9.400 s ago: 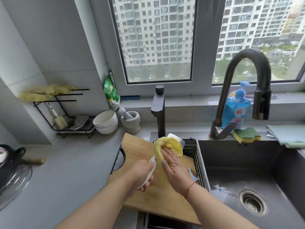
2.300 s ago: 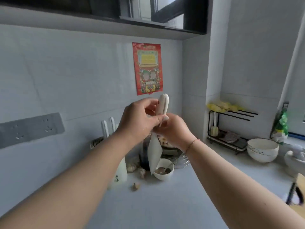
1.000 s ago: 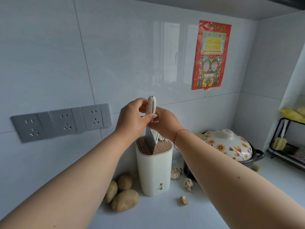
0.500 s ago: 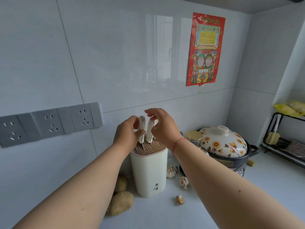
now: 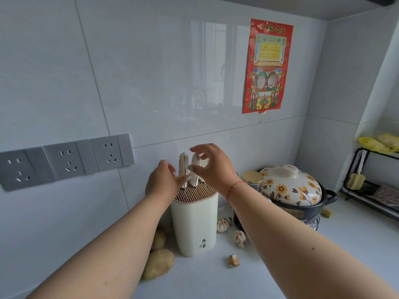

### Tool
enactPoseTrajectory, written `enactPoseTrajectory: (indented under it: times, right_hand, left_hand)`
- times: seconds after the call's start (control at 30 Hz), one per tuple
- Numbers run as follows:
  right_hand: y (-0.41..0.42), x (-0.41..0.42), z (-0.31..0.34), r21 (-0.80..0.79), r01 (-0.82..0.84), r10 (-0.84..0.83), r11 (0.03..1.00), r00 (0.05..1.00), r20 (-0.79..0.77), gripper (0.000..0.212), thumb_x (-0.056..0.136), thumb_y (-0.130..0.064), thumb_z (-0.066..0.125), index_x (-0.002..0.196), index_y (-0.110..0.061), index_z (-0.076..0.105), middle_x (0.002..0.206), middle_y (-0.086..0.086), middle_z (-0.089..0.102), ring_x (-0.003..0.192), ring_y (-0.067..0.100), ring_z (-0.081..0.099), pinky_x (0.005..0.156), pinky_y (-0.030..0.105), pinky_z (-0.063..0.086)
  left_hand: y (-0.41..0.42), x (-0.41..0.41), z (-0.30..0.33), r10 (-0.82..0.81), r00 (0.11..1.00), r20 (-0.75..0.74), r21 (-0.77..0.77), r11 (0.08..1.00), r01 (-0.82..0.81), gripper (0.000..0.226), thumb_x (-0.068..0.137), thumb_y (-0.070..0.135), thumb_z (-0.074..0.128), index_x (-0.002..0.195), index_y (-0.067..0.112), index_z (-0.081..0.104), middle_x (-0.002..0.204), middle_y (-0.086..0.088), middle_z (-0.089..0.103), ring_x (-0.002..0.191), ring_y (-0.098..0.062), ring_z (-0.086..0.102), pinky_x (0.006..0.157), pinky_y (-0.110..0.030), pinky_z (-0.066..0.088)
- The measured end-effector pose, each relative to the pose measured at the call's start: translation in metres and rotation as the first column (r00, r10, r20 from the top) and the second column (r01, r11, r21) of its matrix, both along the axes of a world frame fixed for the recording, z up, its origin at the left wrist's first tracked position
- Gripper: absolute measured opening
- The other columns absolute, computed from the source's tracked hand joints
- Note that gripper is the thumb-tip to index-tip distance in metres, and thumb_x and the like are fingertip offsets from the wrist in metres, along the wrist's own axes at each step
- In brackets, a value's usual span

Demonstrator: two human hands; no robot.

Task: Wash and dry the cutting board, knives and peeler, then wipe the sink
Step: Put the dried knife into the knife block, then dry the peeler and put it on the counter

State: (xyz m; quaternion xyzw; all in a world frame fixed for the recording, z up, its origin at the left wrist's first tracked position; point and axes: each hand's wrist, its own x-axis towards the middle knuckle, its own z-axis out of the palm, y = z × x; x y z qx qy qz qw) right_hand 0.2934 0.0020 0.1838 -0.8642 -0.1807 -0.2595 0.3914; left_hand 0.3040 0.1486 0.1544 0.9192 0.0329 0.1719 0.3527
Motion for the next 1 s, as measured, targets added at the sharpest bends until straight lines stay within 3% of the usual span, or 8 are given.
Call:
enactPoseTrajectory:
  times: [0.13,0.3,0.4,0.47,0.67,0.8,0.93,1.0]
  right_hand:
    - [-0.005,-0.010,0.003,0.014,-0.006,0.007,1.000,1.000,-0.027,0.038,0.078,-0.018,0.074,0.115,-0.022,0.065,0.106,-0.010,0.056,0.087,0.005,0.052,0.072,0.000,0.033]
    - [-0.022,-0.031,0.010,0.001,0.022,-0.022,1.000,0.998,-0.060,0.029,0.083,-0.022,0.070,0.111,-0.023,0.065,0.101,-0.010,0.057,0.085,0.005,0.054,0.067,0.001,0.034]
    - [-0.039,-0.048,0.014,0.020,0.038,-0.037,0.999,0.996,-0.079,0.024,0.085,-0.023,0.068,0.109,-0.022,0.065,0.100,-0.008,0.059,0.089,0.009,0.059,0.075,0.015,0.043]
    - [-0.057,-0.062,0.016,0.035,0.059,-0.056,0.998,0.994,-0.097,0.021,0.087,-0.023,0.066,0.108,-0.022,0.066,0.101,-0.007,0.062,0.091,0.010,0.060,0.080,0.022,0.048]
    - [-0.130,-0.107,0.015,0.062,0.190,-0.181,0.980,0.974,-0.133,0.017,0.088,-0.023,0.064,0.104,-0.019,0.068,0.100,-0.003,0.068,0.090,0.014,0.064,0.082,0.028,0.053]
    - [-0.193,-0.143,0.009,0.097,0.326,-0.309,0.941,0.938,-0.157,0.014,0.087,-0.020,0.064,0.100,-0.019,0.069,0.097,-0.002,0.071,0.088,0.014,0.065,0.080,0.027,0.052]
    - [-0.265,-0.191,0.001,0.125,0.466,-0.436,0.876,0.876,-0.206,0.011,0.086,-0.019,0.063,0.095,-0.021,0.070,0.090,-0.004,0.071,0.082,0.012,0.065,0.078,0.024,0.052]
    - [-0.297,-0.214,-0.003,0.147,0.523,-0.488,0.839,0.845,-0.218,0.011,0.086,-0.018,0.063,0.094,-0.020,0.071,0.090,-0.006,0.070,0.083,0.011,0.064,0.077,0.022,0.050]
  left_hand:
    - [-0.007,-0.013,-0.004,-0.062,0.995,-0.075,0.104,0.992,0.069,0.032,0.084,0.048,0.065,0.079,0.019,0.051,0.077,0.003,0.058,0.079,-0.020,0.060,0.067,-0.026,0.045]
    - [-0.036,-0.037,0.001,-0.189,0.971,-0.144,0.107,0.973,0.206,0.038,0.089,0.047,0.058,0.067,0.016,0.054,0.073,-0.006,0.070,0.074,-0.022,0.069,0.075,-0.034,0.057]
    - [-0.059,-0.053,0.005,-0.265,0.949,-0.173,0.092,0.955,0.283,0.042,0.092,0.041,0.055,0.077,0.003,0.065,0.073,-0.011,0.072,0.062,-0.015,0.070,0.067,-0.036,0.060]
    - [-0.078,-0.064,0.007,-0.312,0.929,-0.199,0.089,0.938,0.334,0.044,0.093,0.039,0.053,0.086,-0.003,0.065,0.074,-0.011,0.072,0.065,-0.017,0.071,0.069,-0.037,0.061]
    - [-0.159,-0.100,0.012,-0.462,0.844,-0.272,0.092,0.861,0.501,0.034,0.095,0.035,0.049,0.086,0.006,0.061,0.082,-0.015,0.073,0.072,-0.021,0.072,0.077,-0.034,0.058]
    - [-0.225,-0.127,0.007,-0.572,0.765,-0.294,-0.016,0.804,0.595,0.027,0.096,0.029,0.051,0.073,0.014,0.053,0.074,-0.012,0.066,0.058,-0.019,0.061,0.061,-0.024,0.054]
    - [-0.305,-0.156,-0.004,-0.688,0.664,-0.293,-0.053,0.705,0.707,0.026,0.092,0.026,0.053,0.071,0.010,0.055,0.068,-0.019,0.067,0.053,-0.023,0.057,0.060,-0.034,0.056]
    - [-0.339,-0.170,-0.010,-0.730,0.614,-0.301,-0.097,0.664,0.742,0.025,0.092,0.028,0.054,0.074,0.011,0.053,0.066,-0.013,0.063,0.053,-0.023,0.056,0.055,-0.032,0.051]
